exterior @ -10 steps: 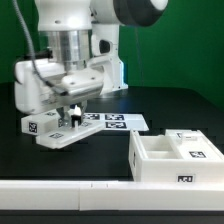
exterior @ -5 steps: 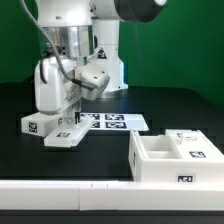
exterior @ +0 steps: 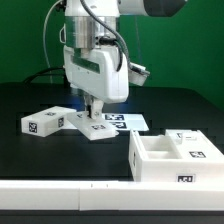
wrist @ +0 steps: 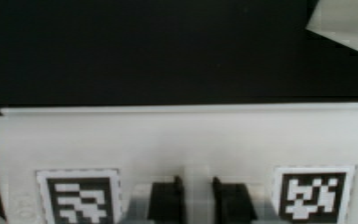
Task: Assemble cabinet
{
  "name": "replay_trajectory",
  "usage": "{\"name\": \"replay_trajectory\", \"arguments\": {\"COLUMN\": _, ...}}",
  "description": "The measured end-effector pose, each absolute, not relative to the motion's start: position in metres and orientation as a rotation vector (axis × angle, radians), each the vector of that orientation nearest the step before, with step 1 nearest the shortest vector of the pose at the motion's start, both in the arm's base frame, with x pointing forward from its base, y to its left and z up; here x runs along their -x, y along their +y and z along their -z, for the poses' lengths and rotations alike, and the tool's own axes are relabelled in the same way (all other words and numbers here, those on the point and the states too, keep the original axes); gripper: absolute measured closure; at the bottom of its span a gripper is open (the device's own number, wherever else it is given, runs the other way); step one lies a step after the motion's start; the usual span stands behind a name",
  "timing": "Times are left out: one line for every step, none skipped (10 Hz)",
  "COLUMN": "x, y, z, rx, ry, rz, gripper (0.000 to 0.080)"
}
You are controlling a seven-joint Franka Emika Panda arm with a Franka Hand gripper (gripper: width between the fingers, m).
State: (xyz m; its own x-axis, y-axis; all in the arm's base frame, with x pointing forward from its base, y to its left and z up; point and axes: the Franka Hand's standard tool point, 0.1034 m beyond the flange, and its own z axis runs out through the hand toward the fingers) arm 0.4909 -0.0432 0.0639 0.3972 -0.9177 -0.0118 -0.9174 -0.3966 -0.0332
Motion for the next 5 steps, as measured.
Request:
{"name": "replay_trajectory", "arguments": {"x": -0.491, "y": -0.044, "z": -0.064, "rx": 2.649, "ry": 1.626, "rz": 0.015, "gripper": 0.0735}}
{"name": "replay_trajectory", "arguments": {"x": -0.491, "y": -0.044, "z": -0.064, "rx": 2.702, "ry": 1.539, "rz": 0.017, "gripper": 0.0735}}
{"name": "replay_trajectory", "arguments": {"x": -0.491, "y": -0.045, "z": -0.065, "rx": 2.771, "ry": 1.418, "rz": 0.020, "gripper": 0.0735}}
{"name": "replay_trajectory", "arguments": {"x": -0.496, "y": -0.045, "z": -0.072, "rx": 2.896, "ry": 1.166, "rz": 0.066, "gripper": 0.0735}}
{"name": "replay_trajectory", "arguments": {"x": -0.497, "y": -0.046, "z": -0.082, "rx": 2.985, "ry": 0.907, "rz": 0.134, "gripper": 0.0735}}
